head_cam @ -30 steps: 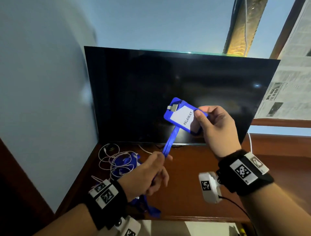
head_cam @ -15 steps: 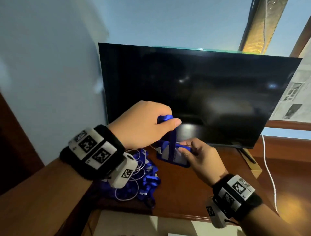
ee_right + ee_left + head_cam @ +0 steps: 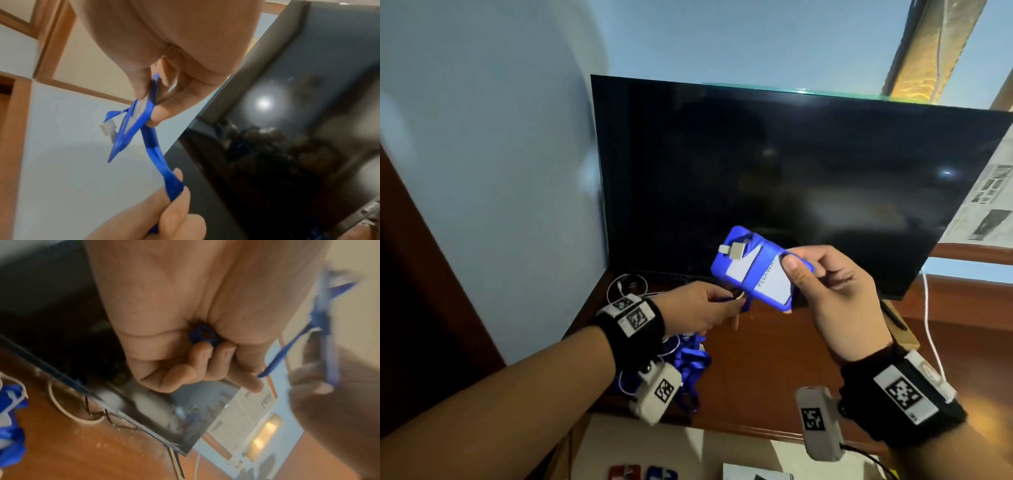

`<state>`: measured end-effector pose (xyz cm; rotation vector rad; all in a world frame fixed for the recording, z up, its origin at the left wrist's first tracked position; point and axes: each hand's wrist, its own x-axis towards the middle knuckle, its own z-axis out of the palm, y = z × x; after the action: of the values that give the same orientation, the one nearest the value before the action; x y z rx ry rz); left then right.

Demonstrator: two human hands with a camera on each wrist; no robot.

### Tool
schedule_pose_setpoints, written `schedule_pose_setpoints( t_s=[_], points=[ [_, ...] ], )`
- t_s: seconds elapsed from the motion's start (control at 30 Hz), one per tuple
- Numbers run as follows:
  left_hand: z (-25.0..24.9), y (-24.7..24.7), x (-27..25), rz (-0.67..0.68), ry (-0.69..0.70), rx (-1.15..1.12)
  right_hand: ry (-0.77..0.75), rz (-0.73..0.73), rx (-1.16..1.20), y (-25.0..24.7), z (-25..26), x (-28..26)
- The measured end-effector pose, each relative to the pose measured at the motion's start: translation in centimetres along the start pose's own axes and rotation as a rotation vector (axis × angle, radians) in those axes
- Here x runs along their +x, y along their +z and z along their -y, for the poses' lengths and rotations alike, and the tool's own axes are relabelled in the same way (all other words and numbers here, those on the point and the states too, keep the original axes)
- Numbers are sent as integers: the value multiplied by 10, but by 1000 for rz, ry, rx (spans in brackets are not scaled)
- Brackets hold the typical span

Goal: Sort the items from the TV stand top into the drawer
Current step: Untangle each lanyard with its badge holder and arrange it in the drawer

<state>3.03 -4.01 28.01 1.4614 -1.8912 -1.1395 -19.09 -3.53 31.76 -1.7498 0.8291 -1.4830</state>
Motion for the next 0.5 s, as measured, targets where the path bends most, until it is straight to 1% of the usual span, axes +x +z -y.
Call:
schedule_pose_setpoints(
  t_s=[0.07, 0.1, 0.13, 0.2, 0.27, 0.33, 0.4, 0.47, 0.5],
  points=[
    [0, 23, -10, -9, -28, -94, 5, -88, -66, -4, -12, 3],
    [1, 31, -15, -23, -36, -107, 11, -125, -113, -6, -20, 5],
    [-3, 37, -22, -39, -41, -103, 24, -155, -162, -7, -28, 5],
    [-10, 43, -35, -80, -24, -24, 71, -188, -229, -9, -43, 3],
    [-20, 41, -48, -162, 23, 161, 104, -177, -289, -10, -56, 1],
    [-31, 33, -57, -274, 71, 437, 82, -124, -378, -8, -65, -3],
    [-45, 25, -63, -354, 140, 707, 47, -57, -462, -3, -68, -8],
    [-56, 16, -64, -407, 234, 858, 21, 33, -535, 6, -65, -15],
    [-60, 11, -64, -410, 261, 909, 4, 97, -542, 10, -63, -18]
  ],
)
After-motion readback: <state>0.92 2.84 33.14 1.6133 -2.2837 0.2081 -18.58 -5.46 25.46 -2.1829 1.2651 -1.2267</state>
